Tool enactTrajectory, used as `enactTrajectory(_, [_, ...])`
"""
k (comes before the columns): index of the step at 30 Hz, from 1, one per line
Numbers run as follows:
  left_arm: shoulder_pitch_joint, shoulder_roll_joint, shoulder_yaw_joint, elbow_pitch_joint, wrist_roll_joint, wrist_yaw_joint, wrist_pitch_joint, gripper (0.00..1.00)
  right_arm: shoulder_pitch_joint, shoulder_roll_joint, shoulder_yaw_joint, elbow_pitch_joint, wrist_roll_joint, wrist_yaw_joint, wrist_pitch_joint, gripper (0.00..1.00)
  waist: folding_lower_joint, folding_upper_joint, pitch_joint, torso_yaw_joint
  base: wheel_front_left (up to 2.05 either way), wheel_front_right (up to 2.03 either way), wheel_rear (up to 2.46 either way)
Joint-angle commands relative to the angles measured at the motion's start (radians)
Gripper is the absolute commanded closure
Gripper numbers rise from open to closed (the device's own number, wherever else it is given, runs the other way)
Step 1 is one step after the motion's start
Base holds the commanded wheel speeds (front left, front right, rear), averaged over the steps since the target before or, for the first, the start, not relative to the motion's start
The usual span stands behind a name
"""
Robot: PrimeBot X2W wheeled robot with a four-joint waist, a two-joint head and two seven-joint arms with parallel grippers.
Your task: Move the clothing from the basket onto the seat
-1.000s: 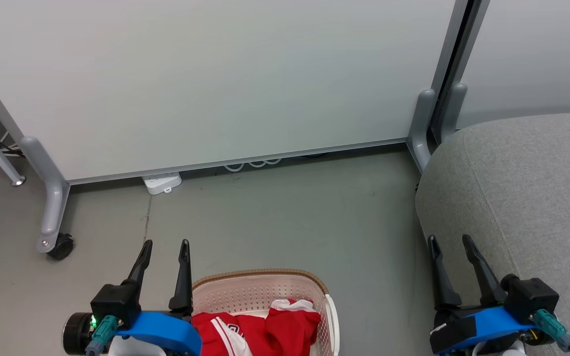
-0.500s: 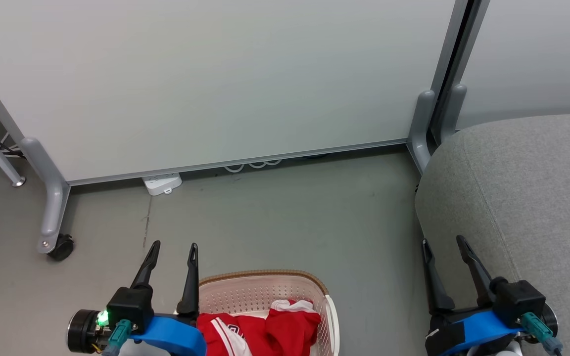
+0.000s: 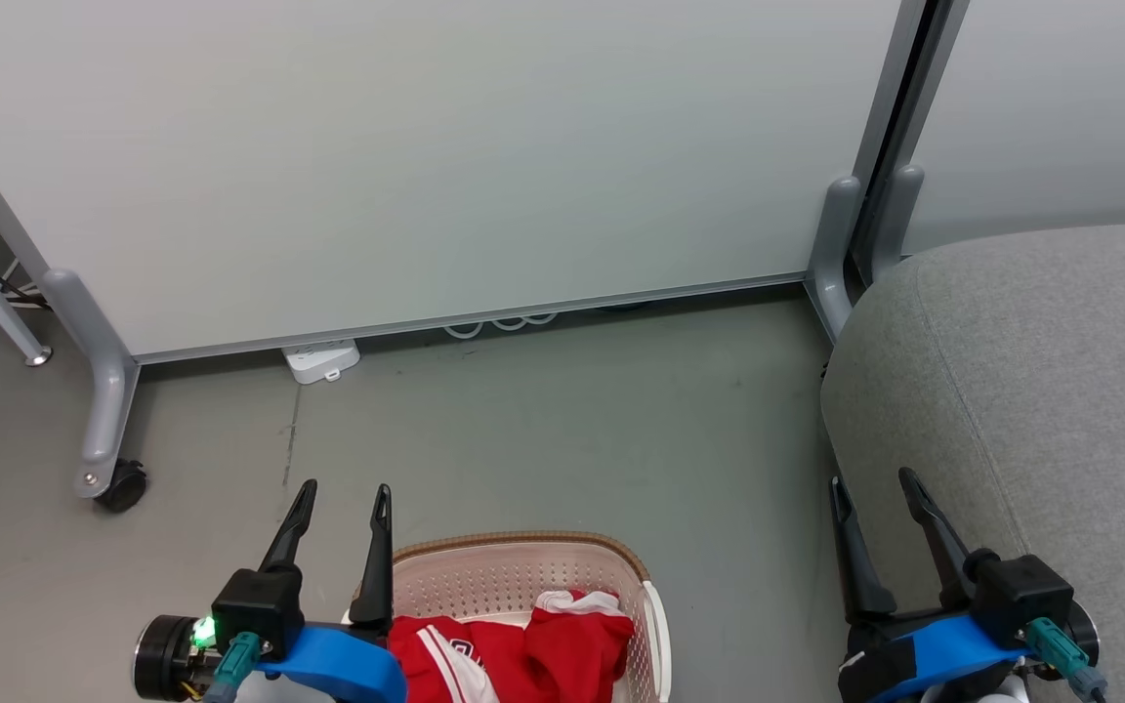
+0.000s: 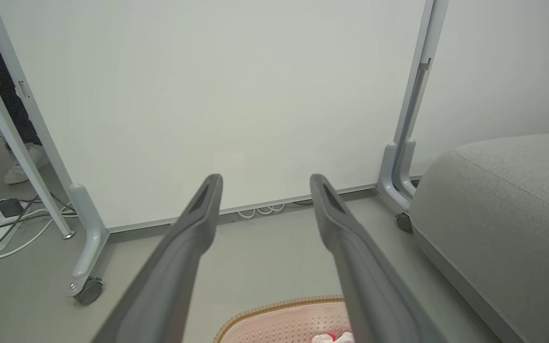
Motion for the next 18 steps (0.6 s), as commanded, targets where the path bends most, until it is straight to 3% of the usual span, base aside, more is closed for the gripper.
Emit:
enactTrajectory(1, [-0.016, 0.005, 0.006, 0.007, -0.002, -0.005, -0.003, 0.0, -0.015, -0.003, 0.002, 0.003, 0.007, 0.0, -0.006, 0.0, 0.0, -0.0001, 0.003, -0.001, 0.0, 0.0, 0.0])
enactTrajectory(9, [-0.073, 0.01, -0.013, 0.065, 0.046, -0.05, -0.003, 0.0, -0.03, -0.003, 0.004, -0.006, 0.007, 0.0, -0.006, 0.0, 0.0, -0.0001, 0.035, -0.016, 0.0, 0.0, 0.0])
enactTrajectory(18, [-0.248, 0.045, -0.076, 0.249, 0.104, -0.114, -0.003, 0.0, -0.097, -0.003, 0.014, -0.024, 0.01, 0.0, -0.005, 0.0, 0.0, -0.0001, 0.16, -0.064, 0.0, 0.0, 0.0])
